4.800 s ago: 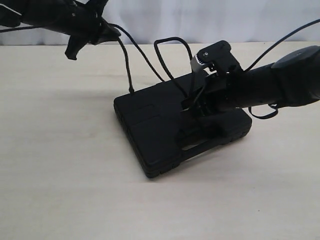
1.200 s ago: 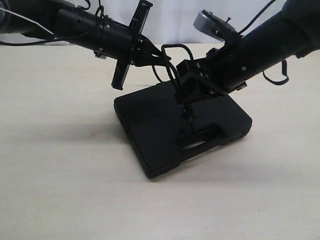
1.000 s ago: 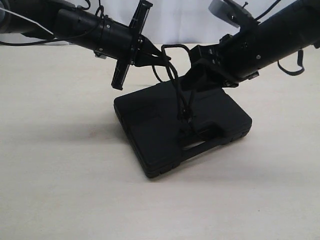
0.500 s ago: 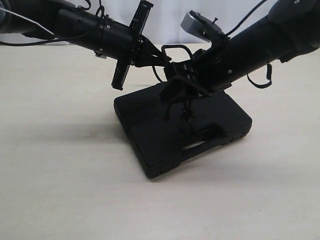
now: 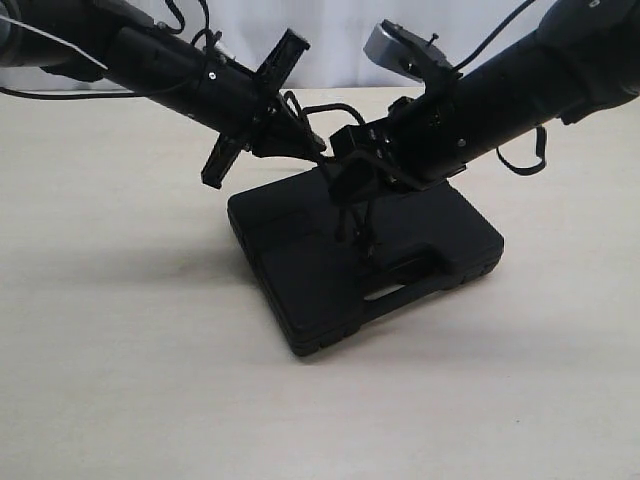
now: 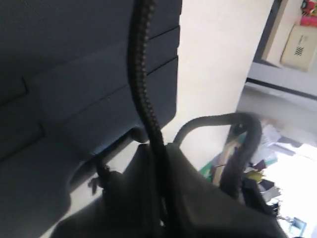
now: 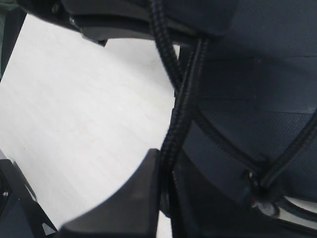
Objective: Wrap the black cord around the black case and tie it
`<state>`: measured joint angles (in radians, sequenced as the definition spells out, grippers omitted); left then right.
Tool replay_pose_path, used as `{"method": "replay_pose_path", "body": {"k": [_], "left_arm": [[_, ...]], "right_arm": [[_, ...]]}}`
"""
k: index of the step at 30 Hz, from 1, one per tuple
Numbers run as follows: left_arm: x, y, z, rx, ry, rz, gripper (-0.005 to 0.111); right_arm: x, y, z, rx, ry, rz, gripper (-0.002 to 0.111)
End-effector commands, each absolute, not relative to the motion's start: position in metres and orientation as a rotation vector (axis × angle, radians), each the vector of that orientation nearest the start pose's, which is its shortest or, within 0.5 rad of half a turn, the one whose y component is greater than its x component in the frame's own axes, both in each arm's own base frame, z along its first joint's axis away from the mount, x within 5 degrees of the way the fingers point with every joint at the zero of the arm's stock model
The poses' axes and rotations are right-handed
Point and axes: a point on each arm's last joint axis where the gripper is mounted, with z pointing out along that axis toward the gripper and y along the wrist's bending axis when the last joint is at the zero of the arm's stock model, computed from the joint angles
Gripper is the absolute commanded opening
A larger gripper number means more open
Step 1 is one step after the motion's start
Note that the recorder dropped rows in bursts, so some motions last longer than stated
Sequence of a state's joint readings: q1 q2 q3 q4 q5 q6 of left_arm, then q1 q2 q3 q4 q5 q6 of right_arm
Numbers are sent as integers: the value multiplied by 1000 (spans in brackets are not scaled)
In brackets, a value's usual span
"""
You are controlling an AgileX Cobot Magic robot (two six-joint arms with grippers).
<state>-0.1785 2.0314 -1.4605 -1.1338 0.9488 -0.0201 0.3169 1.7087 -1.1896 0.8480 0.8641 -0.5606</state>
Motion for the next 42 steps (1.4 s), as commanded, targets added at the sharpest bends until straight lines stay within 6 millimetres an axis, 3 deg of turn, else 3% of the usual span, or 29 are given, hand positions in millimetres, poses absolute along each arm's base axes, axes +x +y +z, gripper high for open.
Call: {"method": "replay_pose_path", "body": {"k": [1,14,24,27,33,37,42], "left_arm": [[405,-141,206,-406,2709,-1299,0],[413,-140,208,-334,2615,-1251,0],[413,-142,210,20,2526,-1199,0],[413,-142,211,96,2507,-1190,9],[413,-138,213,154,2496,-1180,42],[416,-117,225,183,2437,-1139,52],[419,-77,246,123,2370,-1087,54]], "right_arm": [[316,157,247,-535,2582,921,4],[316,157,247,-562,2576,919,4],[316,157,247,-588,2563,909,4],[316,157,247,-588,2563,909,4],[313,157,249,-608,2573,929,4],[308,150,264,-619,2533,901,4],[308,129,284,-545,2482,871,4]]}}
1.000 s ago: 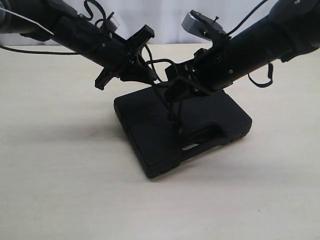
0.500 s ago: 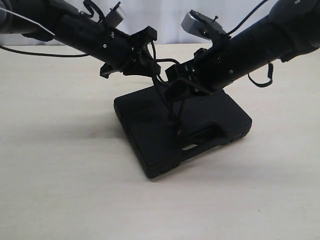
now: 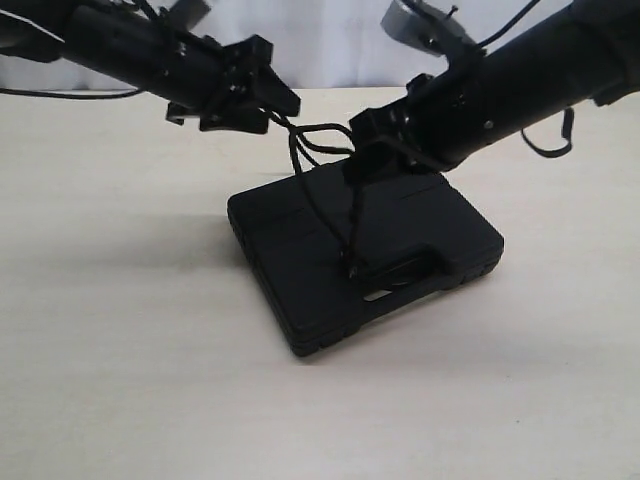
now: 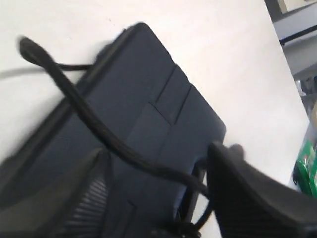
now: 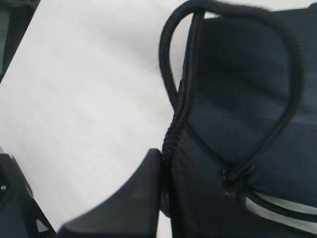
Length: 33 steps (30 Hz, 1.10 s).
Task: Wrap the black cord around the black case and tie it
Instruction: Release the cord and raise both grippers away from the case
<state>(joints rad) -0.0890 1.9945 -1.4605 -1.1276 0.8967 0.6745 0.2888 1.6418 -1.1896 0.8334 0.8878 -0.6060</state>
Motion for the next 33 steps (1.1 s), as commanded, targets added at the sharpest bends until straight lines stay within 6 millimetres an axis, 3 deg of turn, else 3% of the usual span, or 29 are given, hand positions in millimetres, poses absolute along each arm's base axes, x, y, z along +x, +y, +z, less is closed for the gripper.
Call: {"method": "replay_pose_path", "body": {"k": [1,3,6,10,15,20,23,29,33], "left_arm": [[418,-68,252,108,2353,-1072,54],[416,-56,263,117,2319,-1048,54],[405,-58,286,448,2152,-1050,54],[380,-90,301,1101,1789,-984,54],[366,-131,285,1507,1705,-794,54],[365,-169,272,1580,1670,-622,54],[369,-181,268,1550,1667,-531,54],[382,-182,265,1462,1692,-403,54],[385,-183,253,1460,1718,-421,54]], "right_arm": [[307,125,287,-533,2477,870,4],[306,118,294,-508,2462,869,4],[307,115,304,-495,2428,870,4],[312,119,317,-498,2379,885,4],[317,119,331,-495,2328,888,4],[317,118,333,-506,2326,877,4],[317,118,332,-516,2332,861,4],[317,118,332,-510,2336,866,4],[317,118,332,-510,2336,866,4]]}}
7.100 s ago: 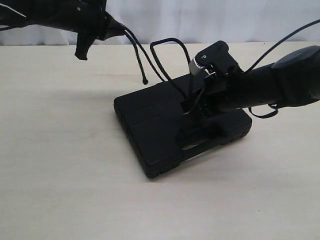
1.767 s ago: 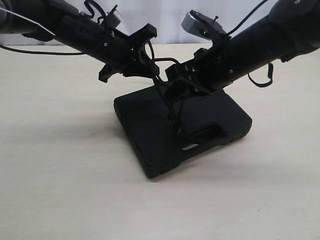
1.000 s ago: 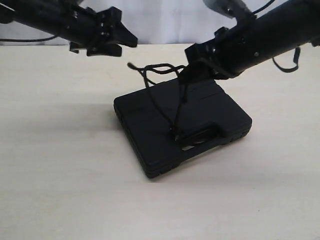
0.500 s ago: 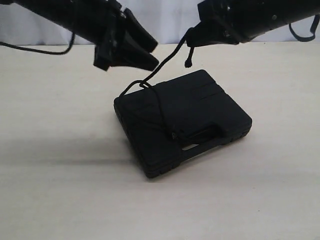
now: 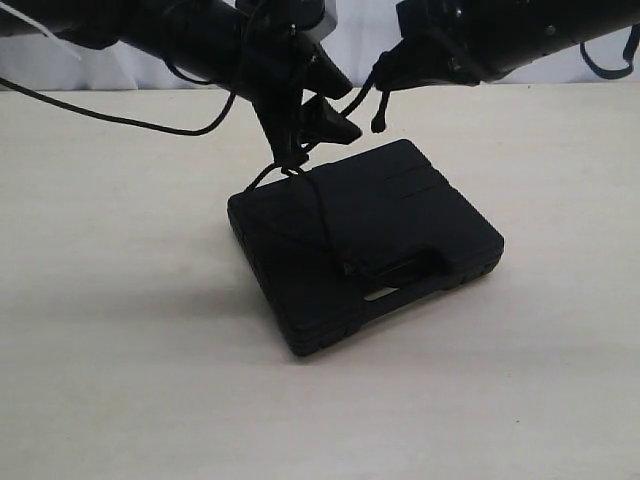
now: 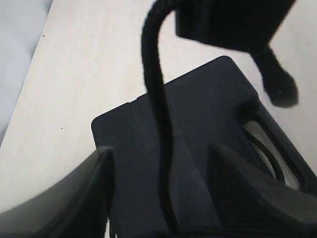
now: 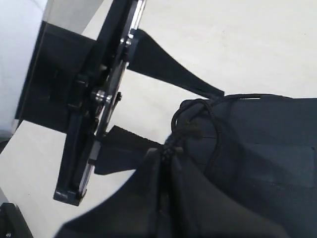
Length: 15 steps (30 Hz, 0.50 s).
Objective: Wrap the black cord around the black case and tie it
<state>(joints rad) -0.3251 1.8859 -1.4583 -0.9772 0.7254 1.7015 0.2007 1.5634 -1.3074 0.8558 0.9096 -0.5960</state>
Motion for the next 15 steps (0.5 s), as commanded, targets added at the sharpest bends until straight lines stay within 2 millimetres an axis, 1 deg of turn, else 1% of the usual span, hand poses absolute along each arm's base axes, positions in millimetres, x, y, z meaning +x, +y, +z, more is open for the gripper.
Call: {"method": "replay_pose_path", "body": {"k": [1,2,4,5,6,7,9,10,13,15], "left_arm": [[387,-184,245,1465,1734,-434,52],[387,-185,245,1465,1736,-441,50],[388,-187,246,1423,1741,-481,23],[389,-187,247,1406,1742,-484,13],[391,-187,249,1359,1758,-484,2],[395,-186,252,1281,1804,-490,0],[406,-181,263,1020,1909,-484,0],[411,-179,272,951,1906,-467,0],[417,-176,287,923,1865,-449,0],[421,-174,297,898,1836,-420,0]], "right_arm": [[317,118,332,-507,2337,867,4],[317,118,332,-500,2340,869,4],[317,118,332,-487,2347,871,5],[317,117,332,-463,2353,877,7],[318,116,330,-416,2380,860,14],[318,114,329,-392,2400,832,20],[317,101,325,-312,2494,678,36],[315,92,322,-246,2564,581,44],[309,80,313,-204,2706,414,55],[304,79,304,-196,2766,413,58]]}}
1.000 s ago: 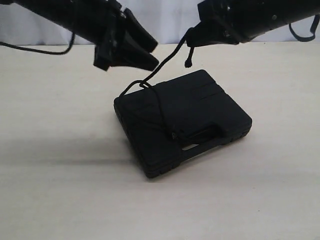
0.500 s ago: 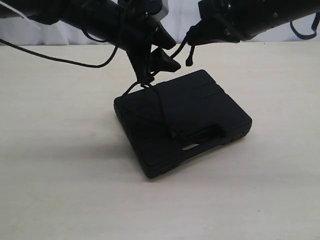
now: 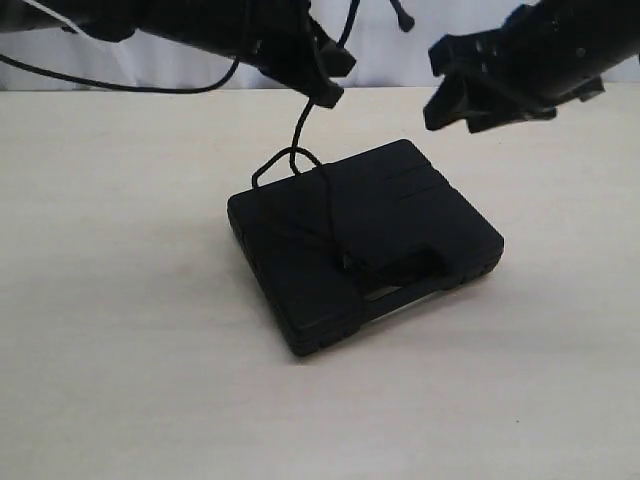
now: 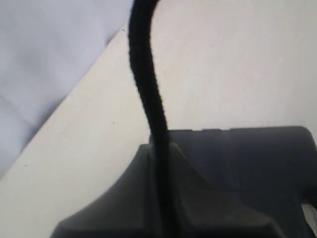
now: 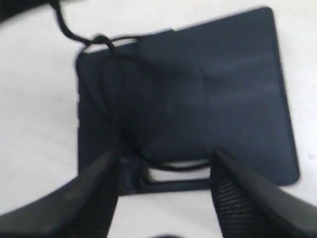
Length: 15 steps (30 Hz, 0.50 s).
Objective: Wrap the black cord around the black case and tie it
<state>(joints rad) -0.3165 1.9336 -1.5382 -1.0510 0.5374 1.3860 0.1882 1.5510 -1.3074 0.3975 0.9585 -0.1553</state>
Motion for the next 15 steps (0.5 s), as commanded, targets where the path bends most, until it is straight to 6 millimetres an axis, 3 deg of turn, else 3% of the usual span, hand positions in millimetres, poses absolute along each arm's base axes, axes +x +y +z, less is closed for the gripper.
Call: {"method": "replay_pose_path", "body": {"k": [1,4,10,15], "left_arm": [[423,-174,301,880,1824,-405,0],[431,-167,312,792,1809,-370,0],[440,-144,316,726,1818,-326,0],[443,-135,315,706,1826,-313,0]], "right_arm": [[301,81,297,-188,2790,436,59],[294,83,270,-95,2823,502,59],[276,75,202,410,2758,536,52],[266,76,174,590,2686,637,42]]}}
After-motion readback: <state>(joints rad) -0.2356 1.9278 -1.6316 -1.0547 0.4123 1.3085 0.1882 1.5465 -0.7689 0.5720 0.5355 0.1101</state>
